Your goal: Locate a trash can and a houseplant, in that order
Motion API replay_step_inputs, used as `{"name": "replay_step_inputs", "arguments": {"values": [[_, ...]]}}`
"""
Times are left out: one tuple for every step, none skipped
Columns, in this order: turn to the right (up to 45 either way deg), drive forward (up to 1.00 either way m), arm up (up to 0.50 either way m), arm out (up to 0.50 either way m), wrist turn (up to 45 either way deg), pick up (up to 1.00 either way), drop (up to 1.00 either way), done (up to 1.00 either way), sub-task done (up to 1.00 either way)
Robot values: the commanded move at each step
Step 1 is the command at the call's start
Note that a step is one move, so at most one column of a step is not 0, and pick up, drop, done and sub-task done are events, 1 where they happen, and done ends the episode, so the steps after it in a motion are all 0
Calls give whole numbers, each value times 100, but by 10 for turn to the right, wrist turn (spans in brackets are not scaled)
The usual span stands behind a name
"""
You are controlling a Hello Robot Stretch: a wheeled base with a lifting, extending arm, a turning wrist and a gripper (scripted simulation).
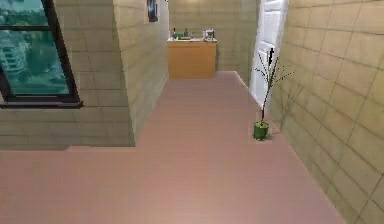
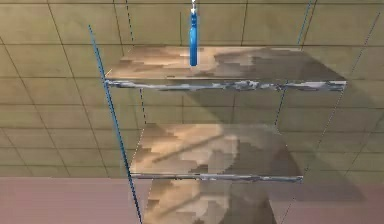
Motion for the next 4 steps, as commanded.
{"name": "replay_step_inputs", "arguments": {"values": [[0, 100, 0, 0, 0, 0, 0, 0, 0], [30, 0, 0, 0, 0, 0, 0, 0, 0], [0, 55, 0, 0, 0, 0, 0, 0, 0], [450, 0, 0, 0, 0, 0, 0, 0, 0]]}}
